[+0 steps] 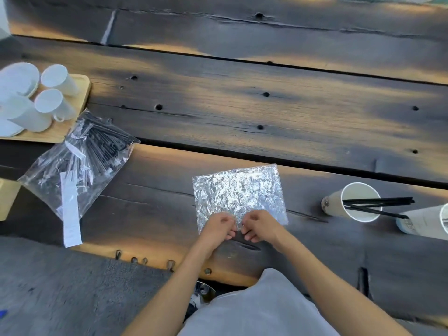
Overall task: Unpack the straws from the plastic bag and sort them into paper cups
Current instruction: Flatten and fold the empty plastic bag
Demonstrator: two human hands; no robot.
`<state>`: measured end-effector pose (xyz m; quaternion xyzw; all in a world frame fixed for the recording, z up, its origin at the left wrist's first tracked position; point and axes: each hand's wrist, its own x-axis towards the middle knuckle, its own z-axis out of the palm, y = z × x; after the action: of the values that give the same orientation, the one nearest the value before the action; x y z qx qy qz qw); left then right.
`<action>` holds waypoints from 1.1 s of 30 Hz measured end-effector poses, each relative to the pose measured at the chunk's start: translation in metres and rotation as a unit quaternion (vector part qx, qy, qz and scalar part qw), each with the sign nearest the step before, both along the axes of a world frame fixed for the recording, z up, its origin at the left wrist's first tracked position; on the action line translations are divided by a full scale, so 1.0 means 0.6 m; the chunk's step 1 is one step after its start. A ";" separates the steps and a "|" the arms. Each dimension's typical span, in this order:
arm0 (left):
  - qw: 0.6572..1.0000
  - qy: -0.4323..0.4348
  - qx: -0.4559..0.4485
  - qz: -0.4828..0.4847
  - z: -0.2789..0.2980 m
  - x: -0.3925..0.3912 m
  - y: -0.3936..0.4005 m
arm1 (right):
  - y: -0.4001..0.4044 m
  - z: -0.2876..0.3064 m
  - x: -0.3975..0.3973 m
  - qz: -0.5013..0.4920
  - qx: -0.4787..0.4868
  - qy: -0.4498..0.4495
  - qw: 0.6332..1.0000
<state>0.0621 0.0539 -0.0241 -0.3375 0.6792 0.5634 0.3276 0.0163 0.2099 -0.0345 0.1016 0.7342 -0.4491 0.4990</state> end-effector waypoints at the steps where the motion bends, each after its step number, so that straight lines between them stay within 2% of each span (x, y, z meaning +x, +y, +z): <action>1: 0.999 -0.005 -0.014 0.028 -0.004 0.005 -0.006 | 0.005 -0.017 0.000 -0.010 0.023 0.000 1.000; 5: 0.985 -0.006 -0.078 0.157 -0.003 0.023 -0.049 | 0.075 -0.049 -0.026 -0.185 0.082 0.006 0.979; 9: 0.980 -0.029 -0.106 0.169 -0.009 0.033 -0.071 | 0.140 -0.037 -0.046 -0.270 0.125 0.041 0.954; 11: 0.973 -0.013 -0.215 0.085 -0.018 0.022 -0.074 | 0.142 -0.024 -0.047 -0.288 0.126 0.065 0.947; 13: 0.951 0.045 -0.307 -0.018 -0.016 -0.013 -0.058 | 0.135 -0.010 -0.046 -0.301 0.118 0.076 0.943; 16: 0.918 0.176 -0.339 -0.105 -0.006 -0.091 -0.016 | 0.111 0.012 -0.031 -0.264 0.071 0.022 0.962; 19: 0.877 0.266 -0.363 -0.167 -0.015 -0.168 0.006 | 0.084 0.019 -0.009 -0.128 0.008 -0.047 0.991; 21: 0.851 0.279 -0.390 -0.214 -0.021 -0.208 0.010 | 0.073 0.013 -0.005 -0.090 0.011 -0.052 0.994; 24: 0.825 0.251 -0.415 -0.289 -0.027 -0.241 0.014 | 0.079 -0.008 -0.018 -0.114 0.067 -0.011 0.991; 26: 0.826 0.218 -0.429 -0.295 -0.029 -0.248 0.008 | 0.089 -0.018 -0.034 -0.091 0.112 0.052 0.988; 28: 0.841 0.178 -0.423 -0.287 -0.029 -0.253 0.004 | 0.102 -0.020 -0.055 -0.046 0.153 0.116 0.980; 30: 0.865 0.127 -0.391 -0.289 -0.025 -0.254 0.003 | 0.110 -0.021 -0.078 -0.006 0.179 0.166 0.970; 33: 0.897 0.067 -0.331 -0.285 -0.024 -0.252 0.002 | 0.116 -0.024 -0.108 -0.011 0.173 0.212 0.962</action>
<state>-0.0893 0.0548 -0.0386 -0.1803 0.9139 0.2097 0.2971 -0.0485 0.2794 -0.0490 0.0970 0.8882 -0.3324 0.3019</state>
